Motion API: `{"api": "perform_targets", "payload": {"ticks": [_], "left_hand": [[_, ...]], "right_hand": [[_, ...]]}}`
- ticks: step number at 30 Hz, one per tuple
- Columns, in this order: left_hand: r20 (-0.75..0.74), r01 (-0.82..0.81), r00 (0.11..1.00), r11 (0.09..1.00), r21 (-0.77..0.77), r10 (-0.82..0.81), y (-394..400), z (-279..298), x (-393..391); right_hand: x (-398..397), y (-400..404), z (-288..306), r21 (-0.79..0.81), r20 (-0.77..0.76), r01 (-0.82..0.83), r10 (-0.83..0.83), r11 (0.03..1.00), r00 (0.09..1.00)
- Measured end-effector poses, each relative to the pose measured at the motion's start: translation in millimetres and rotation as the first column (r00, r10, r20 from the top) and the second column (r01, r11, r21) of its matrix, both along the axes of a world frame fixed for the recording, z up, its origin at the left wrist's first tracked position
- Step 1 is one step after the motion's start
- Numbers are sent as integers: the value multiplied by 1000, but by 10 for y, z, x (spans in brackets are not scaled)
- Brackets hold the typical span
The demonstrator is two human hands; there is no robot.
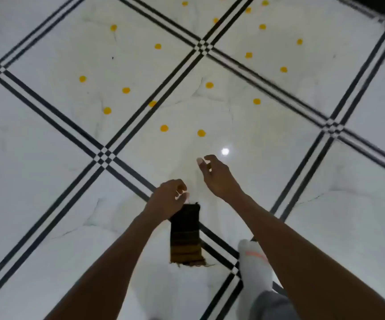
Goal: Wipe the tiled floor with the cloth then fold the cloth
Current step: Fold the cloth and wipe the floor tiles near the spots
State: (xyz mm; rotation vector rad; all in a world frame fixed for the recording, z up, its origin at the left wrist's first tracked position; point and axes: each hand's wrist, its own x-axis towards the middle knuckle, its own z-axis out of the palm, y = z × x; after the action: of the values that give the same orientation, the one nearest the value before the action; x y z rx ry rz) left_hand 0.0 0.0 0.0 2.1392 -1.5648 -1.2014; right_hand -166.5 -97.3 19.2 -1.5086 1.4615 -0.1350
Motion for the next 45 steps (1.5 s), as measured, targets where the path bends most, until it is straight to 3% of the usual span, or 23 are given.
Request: {"api": "perform_targets", "payload": {"ticks": [5, 10, 14, 17, 20, 26, 28, 30, 32, 34, 36, 38, 40, 45], "left_hand": [[125, 404, 896, 899, 171, -426, 196, -632, -154], [194, 481, 832, 849, 217, -520, 179, -801, -221], [-121, 252, 963, 964, 86, -241, -53, -660, -83], [-255, 26, 966, 999, -19, -30, -321, -411, 40], [-342, -156, 929, 987, -26, 138, -552, -240, 189], [-300, -360, 903, 922, -141, 307, -787, -277, 325], [-187, -409, 910, 870, -276, 369, -764, -341, 280], [-129, -468, 881, 799, -377, 456, -700, -394, 181], [-239, -555, 832, 766, -326, 501, -657, -434, 69], [-507, -648, 688, 754, -107, 519, -660, -428, -59], [-689, -670, 494, 737, 86, 530, -701, -404, -164], [-754, -681, 371, 710, 176, 543, -729, -368, -203], [-777, -684, 331, 703, 192, 535, -730, -363, -201], [-766, -645, 399, 748, 156, 504, -693, -449, -197]], "right_hand": [[-13, 147, -759, -46, 101, 47, -42, 998, 994], [-11, 199, -926, -45, 164, 75, -66, 996, 984], [-62, 167, -844, 150, 190, -54, 25, 987, 981], [-84, 113, -772, 328, 211, -106, 37, 939, 977], [-115, 62, -638, 455, 329, -41, -126, 889, 936], [-177, -98, -590, 279, 506, -30, -120, 960, 854], [-122, -152, -585, 215, 479, 45, -146, 976, 866], [-52, -213, -549, 38, 374, 103, -110, 994, 921], [26, -256, -495, -224, 215, 124, -75, 967, 974], [107, -273, -443, -436, 64, -14, 46, 900, 997], [177, -256, -396, -452, -29, -222, 234, 864, 972], [202, -211, -354, -380, -21, -307, 323, 873, 946], [188, -193, -333, -346, 58, -241, 278, 907, 959], [94, -248, -434, -249, 211, 23, 31, 968, 977]]}}
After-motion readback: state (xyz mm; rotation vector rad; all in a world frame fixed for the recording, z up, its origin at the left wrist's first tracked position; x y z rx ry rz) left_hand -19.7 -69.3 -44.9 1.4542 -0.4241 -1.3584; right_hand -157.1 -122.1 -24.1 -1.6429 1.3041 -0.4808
